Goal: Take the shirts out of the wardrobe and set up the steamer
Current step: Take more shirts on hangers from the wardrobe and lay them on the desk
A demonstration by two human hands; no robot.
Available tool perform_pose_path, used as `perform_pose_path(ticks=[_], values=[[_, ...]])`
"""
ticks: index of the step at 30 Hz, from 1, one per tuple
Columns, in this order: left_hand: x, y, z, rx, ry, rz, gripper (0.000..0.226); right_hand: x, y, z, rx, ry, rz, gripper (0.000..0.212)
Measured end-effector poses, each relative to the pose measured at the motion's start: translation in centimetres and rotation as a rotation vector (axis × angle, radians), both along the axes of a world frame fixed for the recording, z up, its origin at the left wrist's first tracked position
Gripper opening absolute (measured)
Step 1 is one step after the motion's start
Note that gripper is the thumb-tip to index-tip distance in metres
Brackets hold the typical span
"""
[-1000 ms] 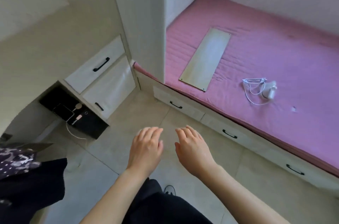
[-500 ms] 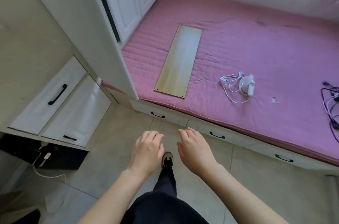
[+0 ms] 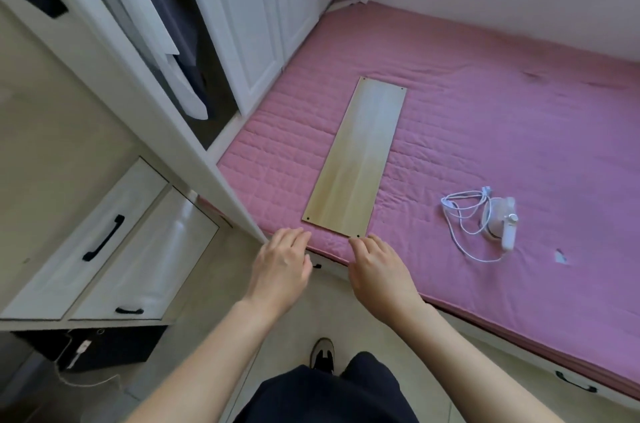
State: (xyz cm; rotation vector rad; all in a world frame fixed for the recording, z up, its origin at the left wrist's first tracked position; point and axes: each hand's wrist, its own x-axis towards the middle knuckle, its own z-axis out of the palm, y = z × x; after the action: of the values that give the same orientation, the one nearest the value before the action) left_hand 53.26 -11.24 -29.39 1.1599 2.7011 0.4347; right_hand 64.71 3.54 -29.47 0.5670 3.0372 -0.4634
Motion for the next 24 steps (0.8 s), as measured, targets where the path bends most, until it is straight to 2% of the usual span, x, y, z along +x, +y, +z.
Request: perform_pose_path(ticks=[8,14,24], values=[[-4.4,4.9,-0.3,-0.012,0.002,0.135,0.039,-7.6,6.7,0.1,0.010,-0.008,0.157,0.032],[-7.3,8.3,0.6,0.025,0.024,0.344,0.031,-13.4,11.1,1.6,0.022,0.016,0.337,0.029],[-14.3,12.3,4.1,0.052,0.120,0.586,0.035,-24.1,16.2,4.8,0.079,0.076,0.597,0.028]])
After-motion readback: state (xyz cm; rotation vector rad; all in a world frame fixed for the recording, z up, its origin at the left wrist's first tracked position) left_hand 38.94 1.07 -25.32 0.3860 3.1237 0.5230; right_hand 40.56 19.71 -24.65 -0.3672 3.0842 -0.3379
